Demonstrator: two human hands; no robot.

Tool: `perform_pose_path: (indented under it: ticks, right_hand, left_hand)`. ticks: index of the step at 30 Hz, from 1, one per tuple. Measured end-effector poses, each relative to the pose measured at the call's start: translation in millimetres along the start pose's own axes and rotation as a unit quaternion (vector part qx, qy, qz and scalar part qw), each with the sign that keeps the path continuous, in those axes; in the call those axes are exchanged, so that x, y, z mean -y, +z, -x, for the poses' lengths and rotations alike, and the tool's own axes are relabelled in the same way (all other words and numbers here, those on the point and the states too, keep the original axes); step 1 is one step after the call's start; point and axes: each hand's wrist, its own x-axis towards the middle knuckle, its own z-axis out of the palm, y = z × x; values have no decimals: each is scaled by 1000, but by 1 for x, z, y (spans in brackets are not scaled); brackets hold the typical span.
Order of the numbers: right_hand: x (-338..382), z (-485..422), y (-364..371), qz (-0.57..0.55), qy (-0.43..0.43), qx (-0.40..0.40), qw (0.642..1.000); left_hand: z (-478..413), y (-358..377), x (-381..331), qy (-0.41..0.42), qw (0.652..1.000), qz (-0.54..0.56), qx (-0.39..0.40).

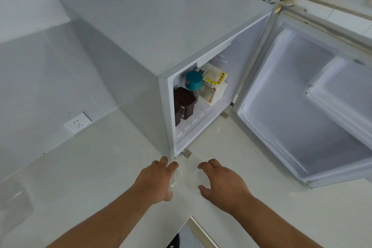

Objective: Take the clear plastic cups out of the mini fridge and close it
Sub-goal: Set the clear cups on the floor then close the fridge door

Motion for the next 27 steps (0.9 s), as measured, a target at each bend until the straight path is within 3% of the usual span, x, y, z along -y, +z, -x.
perform_pose_path:
  ticks: [10, 27]
  right_hand:
    - [51, -41, 29, -11, -26, 5, 1000]
    - [98, -92, 73, 20, -38, 13, 999]
  left_hand:
    - [-5, 12, 65, -43, 999, 20, 3]
    - [-53, 25, 123, -12, 1000, 13, 8]
